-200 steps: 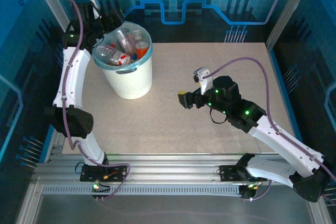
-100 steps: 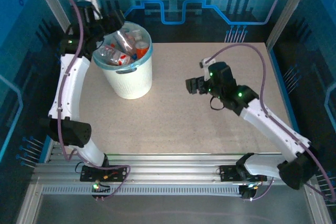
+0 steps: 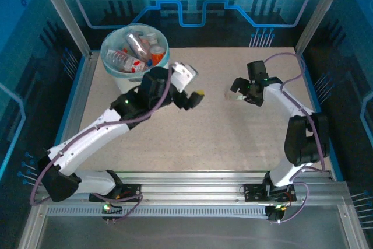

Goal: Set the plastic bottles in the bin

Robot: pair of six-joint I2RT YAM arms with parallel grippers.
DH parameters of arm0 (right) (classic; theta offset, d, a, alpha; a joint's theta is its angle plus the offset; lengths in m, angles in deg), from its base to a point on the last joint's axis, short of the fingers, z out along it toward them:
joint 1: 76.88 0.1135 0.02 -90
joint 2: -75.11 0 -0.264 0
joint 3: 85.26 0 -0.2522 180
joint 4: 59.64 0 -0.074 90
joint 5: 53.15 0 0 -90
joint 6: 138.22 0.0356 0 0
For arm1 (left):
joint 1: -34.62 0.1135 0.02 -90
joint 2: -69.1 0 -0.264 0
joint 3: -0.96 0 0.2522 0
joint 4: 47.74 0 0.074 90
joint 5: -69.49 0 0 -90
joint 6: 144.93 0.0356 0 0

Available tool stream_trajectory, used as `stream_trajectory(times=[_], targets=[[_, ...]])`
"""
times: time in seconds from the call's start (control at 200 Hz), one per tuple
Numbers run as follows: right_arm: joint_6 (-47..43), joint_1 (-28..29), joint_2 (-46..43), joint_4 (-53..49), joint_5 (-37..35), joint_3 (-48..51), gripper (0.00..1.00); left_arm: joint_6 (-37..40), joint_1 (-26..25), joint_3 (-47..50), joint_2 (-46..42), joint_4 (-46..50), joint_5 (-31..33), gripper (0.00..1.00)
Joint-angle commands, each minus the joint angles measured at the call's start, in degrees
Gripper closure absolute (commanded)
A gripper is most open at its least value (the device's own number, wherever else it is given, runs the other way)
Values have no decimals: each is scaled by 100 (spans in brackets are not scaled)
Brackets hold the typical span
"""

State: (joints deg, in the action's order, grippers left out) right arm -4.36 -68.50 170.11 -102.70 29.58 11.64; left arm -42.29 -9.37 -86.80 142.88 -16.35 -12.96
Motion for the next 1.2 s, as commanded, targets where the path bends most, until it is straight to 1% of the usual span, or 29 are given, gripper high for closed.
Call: stream_trajectory(times=[0.0,0.09,0.19,0.44,0.585,0.915,1.055,1.196], targets=[[907,-210,252,496,269,30,3,687,-411,512,-363,-488,239,8],[1333,-266,513,735,444,35,3,590,-576,859,-505,-521,240,8],[1701,-214,764,996,612,-6,3,436,-602,1088,-626,-574,331,8],[2068,-57,1290,922,207,-381,3,510,-602,1380,-720,-725,686,6],[1955,7,1708,730,52,-766,3,517,-601,1463,-726,-816,748,5],[1671,16,2479,531,358,-1511,4,507,-607,1589,-866,-834,903,3],[1541,31,2596,528,567,-1696,9,429,-598,1608,-898,-790,944,4],[1222,92,2398,559,630,-1538,23,233,-593,1567,-907,-753,1083,3]])
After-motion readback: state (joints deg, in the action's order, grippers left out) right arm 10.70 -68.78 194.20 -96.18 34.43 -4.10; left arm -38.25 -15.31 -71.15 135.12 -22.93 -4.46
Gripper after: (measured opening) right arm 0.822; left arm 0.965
